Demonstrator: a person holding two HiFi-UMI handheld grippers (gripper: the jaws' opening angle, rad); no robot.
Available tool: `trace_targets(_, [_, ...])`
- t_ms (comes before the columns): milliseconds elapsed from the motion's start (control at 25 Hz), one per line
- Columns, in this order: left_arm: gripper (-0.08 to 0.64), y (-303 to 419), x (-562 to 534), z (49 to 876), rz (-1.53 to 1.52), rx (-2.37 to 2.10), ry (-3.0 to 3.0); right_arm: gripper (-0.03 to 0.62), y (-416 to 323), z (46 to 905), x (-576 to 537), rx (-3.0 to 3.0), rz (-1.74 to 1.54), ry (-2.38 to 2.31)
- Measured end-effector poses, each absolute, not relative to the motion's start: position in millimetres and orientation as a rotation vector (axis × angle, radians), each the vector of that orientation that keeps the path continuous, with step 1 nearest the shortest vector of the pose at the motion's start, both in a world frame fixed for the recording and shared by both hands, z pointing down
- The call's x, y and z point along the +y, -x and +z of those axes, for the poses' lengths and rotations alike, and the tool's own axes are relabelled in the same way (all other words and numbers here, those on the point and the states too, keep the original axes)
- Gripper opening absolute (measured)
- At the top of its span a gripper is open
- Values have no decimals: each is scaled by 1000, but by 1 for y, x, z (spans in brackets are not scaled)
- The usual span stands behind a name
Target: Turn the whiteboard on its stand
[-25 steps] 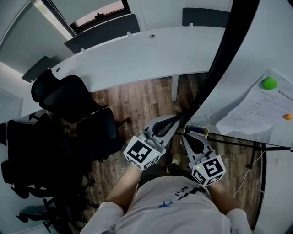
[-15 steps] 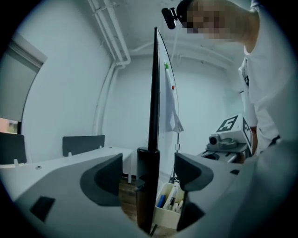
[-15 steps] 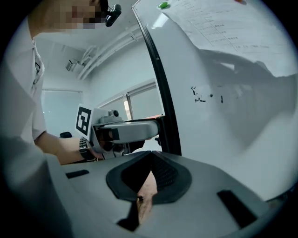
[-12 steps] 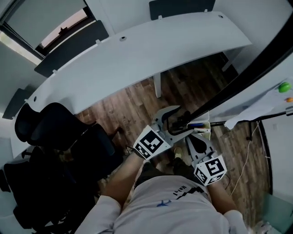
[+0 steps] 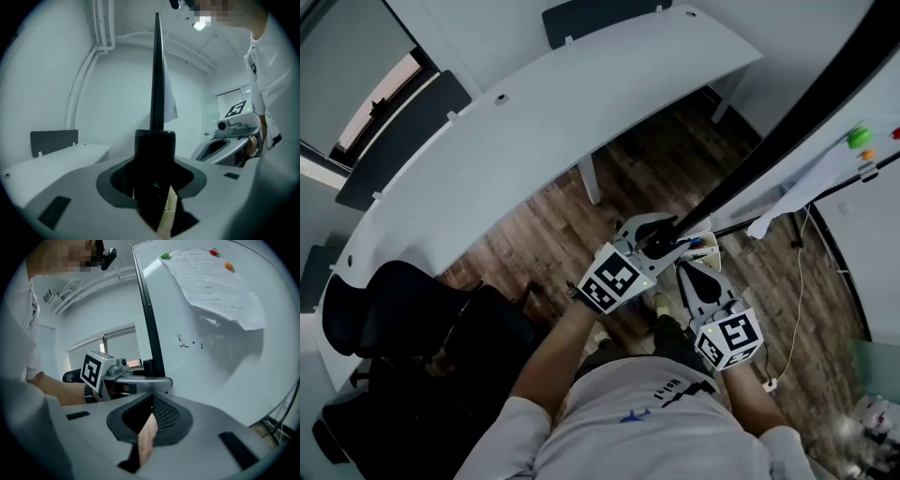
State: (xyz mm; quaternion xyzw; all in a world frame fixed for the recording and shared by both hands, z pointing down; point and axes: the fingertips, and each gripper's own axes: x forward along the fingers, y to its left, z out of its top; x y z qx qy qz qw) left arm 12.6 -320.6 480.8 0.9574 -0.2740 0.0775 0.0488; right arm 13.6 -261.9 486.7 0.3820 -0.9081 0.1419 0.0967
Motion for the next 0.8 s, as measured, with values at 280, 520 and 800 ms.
trace_targets(280, [172, -22, -324, 488, 351, -803, -2959, 11, -13, 489, -271, -2690, 464, -1155])
trace_targets(520, [170, -21, -319, 489, 404, -771, -2948, 11, -13, 486, -267, -2691, 494, -1164])
trace_targets(800, [169, -9, -302, 486, 412, -773, -2936, 11, -2, 480, -250, -2717, 484, -1098])
